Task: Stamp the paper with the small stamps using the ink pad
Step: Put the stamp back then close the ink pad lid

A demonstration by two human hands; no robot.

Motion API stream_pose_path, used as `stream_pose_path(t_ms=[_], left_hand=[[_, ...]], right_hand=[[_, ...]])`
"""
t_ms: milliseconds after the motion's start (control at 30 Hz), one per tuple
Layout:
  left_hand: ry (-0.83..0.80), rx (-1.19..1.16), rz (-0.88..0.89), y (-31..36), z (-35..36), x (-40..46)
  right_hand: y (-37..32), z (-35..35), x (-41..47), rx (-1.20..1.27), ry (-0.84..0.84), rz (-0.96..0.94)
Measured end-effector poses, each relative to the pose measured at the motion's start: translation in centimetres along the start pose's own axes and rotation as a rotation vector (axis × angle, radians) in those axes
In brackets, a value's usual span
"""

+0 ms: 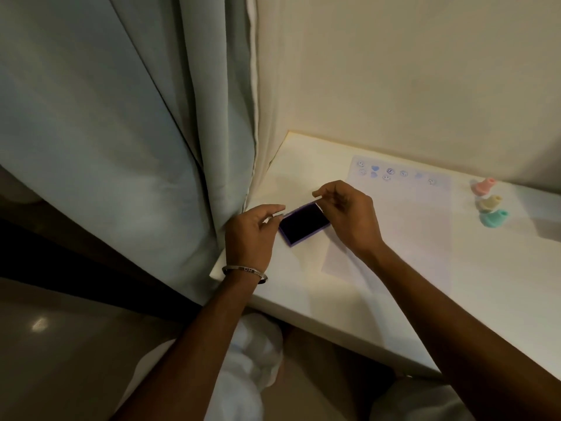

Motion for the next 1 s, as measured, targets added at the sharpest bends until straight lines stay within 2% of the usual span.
stream_pose_path(t_ms=[333,600,767,1000], left_hand=[[-0.112,-0.025,-0.005,-0.9,1.1,-0.9],[-0.246,-0.030,0.013,-1.4,2.4,-1.7],[-0.198,0.089,-0.001,-1.5,2.4,-1.5],[-0.253,0.147,-0.052,-1.9,2.6,-0.9]], right_hand=[[0.1,-0.4,-1.3,-0.016,-0.020,-0.015],[0.9,-0.8,-1.6,-0.158,-0.095,-0.047],[1.0,-0.5,-1.5,-0.251,-0.133,-0.075],[0.4,-0.1,-1.8,-0.341,-0.249,-0.141]])
Point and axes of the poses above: each hand's wrist, its own x-axis towards the middle knuckle, its own z-axis out of the palm, y = z × x, the point moved 4 cm from there along x, towards the middle knuckle, and after that the axes turned 6 degrees about -z, right-handed, at the moved point
